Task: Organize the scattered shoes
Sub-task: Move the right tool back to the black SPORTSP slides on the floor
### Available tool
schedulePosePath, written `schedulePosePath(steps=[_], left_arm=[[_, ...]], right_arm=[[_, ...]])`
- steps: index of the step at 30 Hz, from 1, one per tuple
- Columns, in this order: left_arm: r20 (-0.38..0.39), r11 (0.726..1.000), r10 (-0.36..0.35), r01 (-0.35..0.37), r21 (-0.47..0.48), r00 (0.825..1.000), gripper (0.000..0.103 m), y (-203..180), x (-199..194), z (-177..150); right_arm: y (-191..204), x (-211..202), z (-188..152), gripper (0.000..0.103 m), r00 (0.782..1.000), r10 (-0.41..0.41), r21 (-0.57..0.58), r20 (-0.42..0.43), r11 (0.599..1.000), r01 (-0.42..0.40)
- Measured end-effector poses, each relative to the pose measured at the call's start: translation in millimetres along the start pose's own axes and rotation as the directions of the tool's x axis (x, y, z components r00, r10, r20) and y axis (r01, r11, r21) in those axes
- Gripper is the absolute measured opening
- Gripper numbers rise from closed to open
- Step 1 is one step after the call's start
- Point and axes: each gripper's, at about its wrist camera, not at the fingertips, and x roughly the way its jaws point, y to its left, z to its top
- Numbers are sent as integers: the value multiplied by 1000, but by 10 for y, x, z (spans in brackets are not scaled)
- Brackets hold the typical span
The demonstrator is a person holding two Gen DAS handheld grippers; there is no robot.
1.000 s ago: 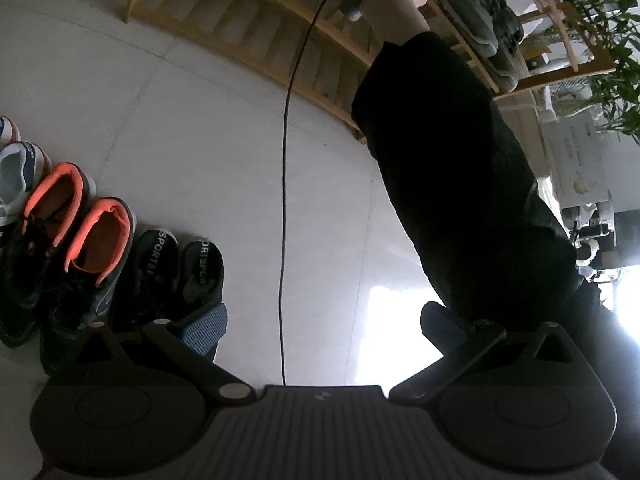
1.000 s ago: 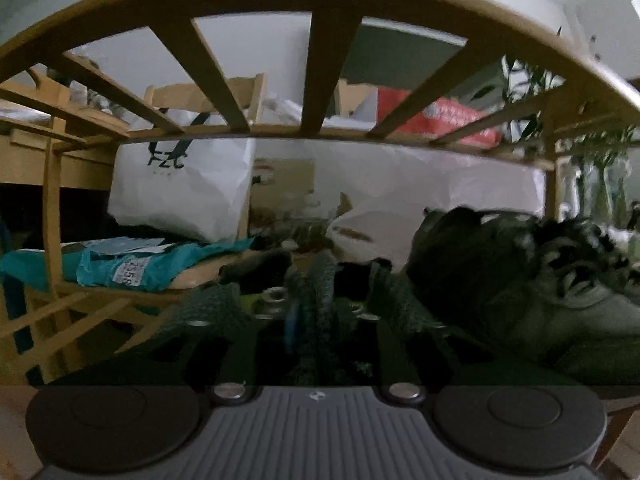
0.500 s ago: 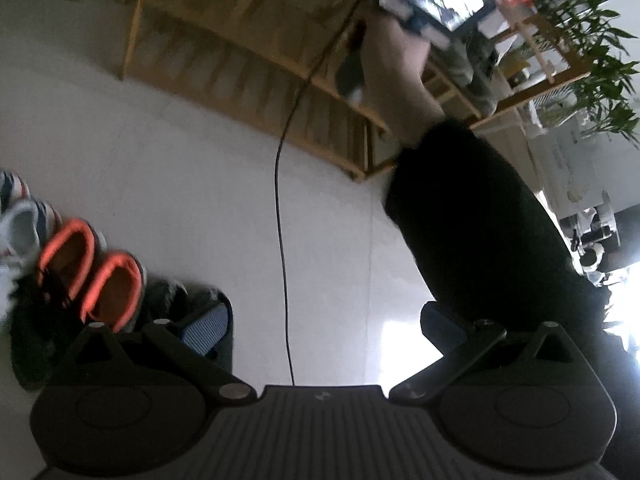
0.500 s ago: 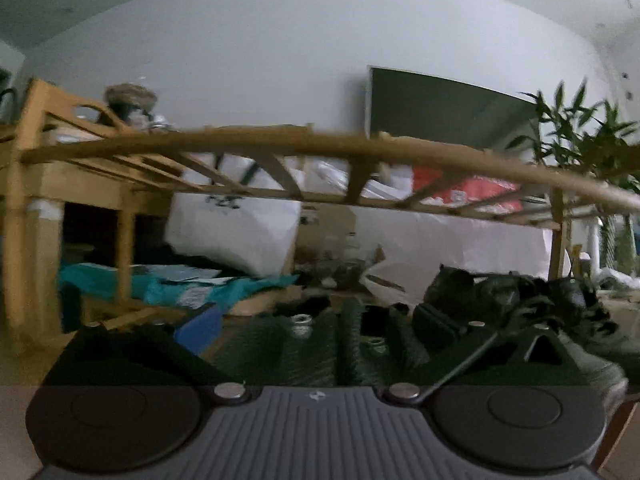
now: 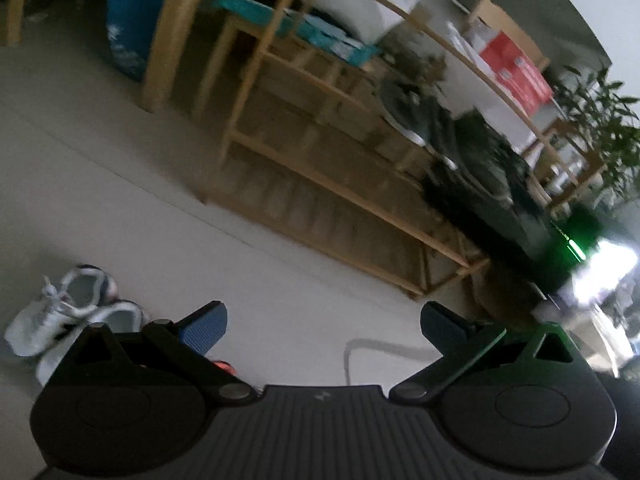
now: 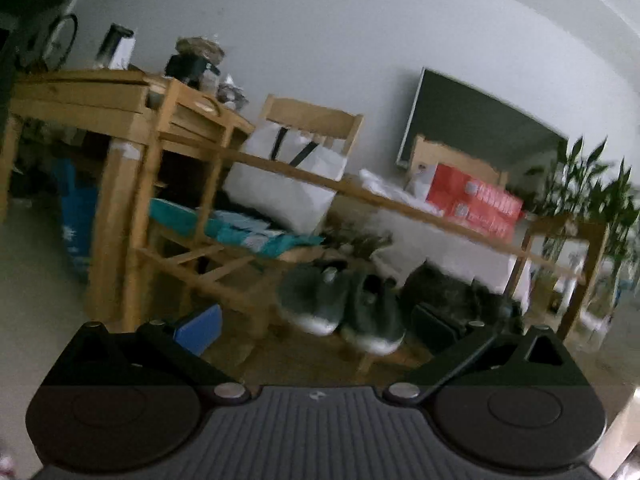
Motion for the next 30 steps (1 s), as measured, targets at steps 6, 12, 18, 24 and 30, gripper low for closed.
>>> schedulePosePath(steps=[6,12,18,24,30], left_arm=[[28,998,48,-47,-31,998,103,308,-148,30],[28,997,51,-50,-57,998,103,465,-199,76],[-26,1000,6,-7,-14,1000,103,301,-64,27],[-81,999,-41,43,25,996,103,141,20,-51],[-98,998,-60,61,9,993,103,128,36,-31]], right_arm=[[33,-489,-245,103,991,63,-23,-122,998,-66],[-25,-830,-639,103,919,233,161,-319,969,-190],[27,-887,-978,103,826,276,185,-492,960,-211],[-31,-609,-1601,102,656,344,336,-672,931,-144],[155,-663,-1956,102,530,407,342,-744,913,-221]])
